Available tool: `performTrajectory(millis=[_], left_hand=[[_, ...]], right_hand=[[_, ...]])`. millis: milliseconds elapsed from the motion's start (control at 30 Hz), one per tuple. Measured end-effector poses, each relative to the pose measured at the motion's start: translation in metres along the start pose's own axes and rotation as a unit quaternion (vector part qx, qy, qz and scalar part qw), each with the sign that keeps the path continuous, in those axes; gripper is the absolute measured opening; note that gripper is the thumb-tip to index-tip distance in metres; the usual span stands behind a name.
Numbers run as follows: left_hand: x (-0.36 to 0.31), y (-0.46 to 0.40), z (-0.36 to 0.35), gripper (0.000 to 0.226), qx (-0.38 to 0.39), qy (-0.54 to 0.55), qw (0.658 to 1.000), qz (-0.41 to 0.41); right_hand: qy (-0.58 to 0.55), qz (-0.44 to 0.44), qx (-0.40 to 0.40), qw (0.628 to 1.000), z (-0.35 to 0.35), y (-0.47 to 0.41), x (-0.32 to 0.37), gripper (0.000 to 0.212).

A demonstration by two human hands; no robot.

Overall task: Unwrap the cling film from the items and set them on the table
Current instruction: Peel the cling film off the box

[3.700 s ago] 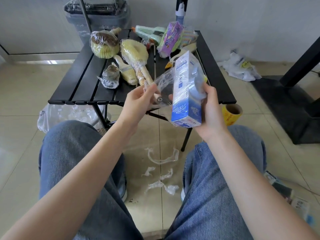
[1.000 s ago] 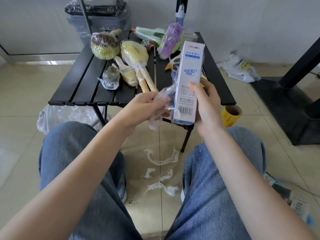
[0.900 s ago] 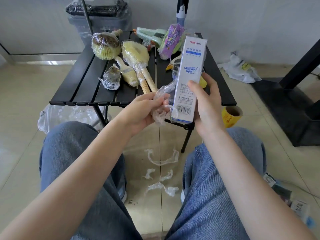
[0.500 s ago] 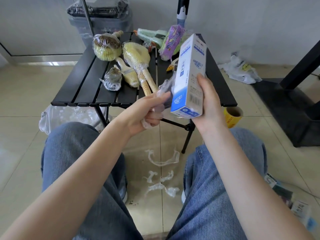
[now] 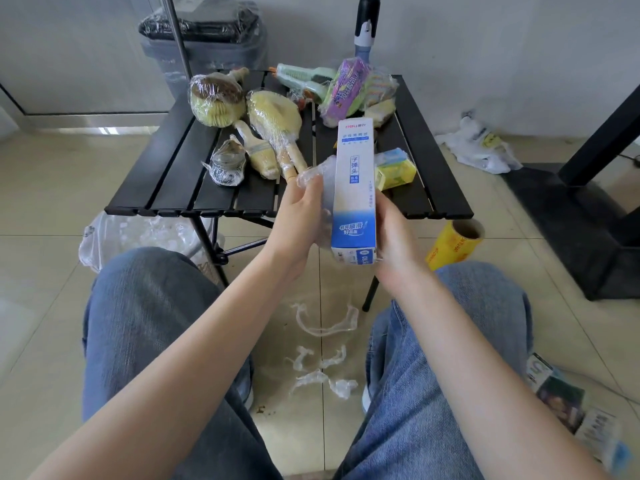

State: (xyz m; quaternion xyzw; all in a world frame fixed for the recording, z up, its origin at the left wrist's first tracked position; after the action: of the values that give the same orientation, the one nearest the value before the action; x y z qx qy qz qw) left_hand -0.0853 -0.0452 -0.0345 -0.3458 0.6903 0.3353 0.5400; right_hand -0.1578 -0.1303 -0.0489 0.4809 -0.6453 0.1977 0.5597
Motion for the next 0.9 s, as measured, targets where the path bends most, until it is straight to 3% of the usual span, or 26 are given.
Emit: performTrajectory(millis=[100,233,333,433,567,700,800,900], left_hand=[[-0.003,-0.002,0.005,0.034,-0.029,-0.01,0.999,-0.022],[-0.007,0.004,0.007,0.017,-0.056,-0.045,0.997,-0.03],[-0.017,0.008,0.009,0.022,-0.1,-0.111,0.986,-0.076],[-0.027,0.01,0.009,0.028,-0.116,-0.131,0.978,-0.114],[-0.036,0.011,0.007,0.011,-0.086,-0.026,0.993,-0.072],[-0.049,0.005,0.019,0.019,-0.099,0.073,0.99,-0.066],[-0.053,-0.002,0.03,0.02,-0.113,0.023,0.99,-0.085],[-0.051,-0.009,0.027,0.023,-0.062,-0.045,0.996,-0.045]], right_hand=[[0.127,0.047,-0.052,0.989,0.007,-0.001,0.005,0.025],[0.189,0.132,-0.1,0.968,0.01,0.001,0.022,0.015],[0.186,0.1,-0.051,0.976,0.001,0.0,0.024,0.027],[0.198,0.063,-0.023,0.978,-0.003,-0.002,0.019,0.055],[0.131,0.019,-0.026,0.991,0.001,-0.004,0.015,0.044],[0.062,-0.011,-0.011,0.998,0.009,-0.002,0.014,0.026],[0.018,-0.014,-0.005,1.0,0.014,-0.001,0.016,0.015],[-0.015,-0.014,0.0,1.0,0.014,0.0,0.02,0.014]])
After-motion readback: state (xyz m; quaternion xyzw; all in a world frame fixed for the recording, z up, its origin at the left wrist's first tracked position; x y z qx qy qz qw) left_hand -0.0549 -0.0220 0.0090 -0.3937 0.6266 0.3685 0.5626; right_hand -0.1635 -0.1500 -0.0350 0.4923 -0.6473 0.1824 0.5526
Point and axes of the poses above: each hand's wrist, its own y-axis away from the middle knuckle, its own z-axis out of the back of the hand, x = y × z, the point moved 5 cm from there along -y, towards the middle knuckle, and after that the axes turned 3 degrees about y, right-handed, at the moved point
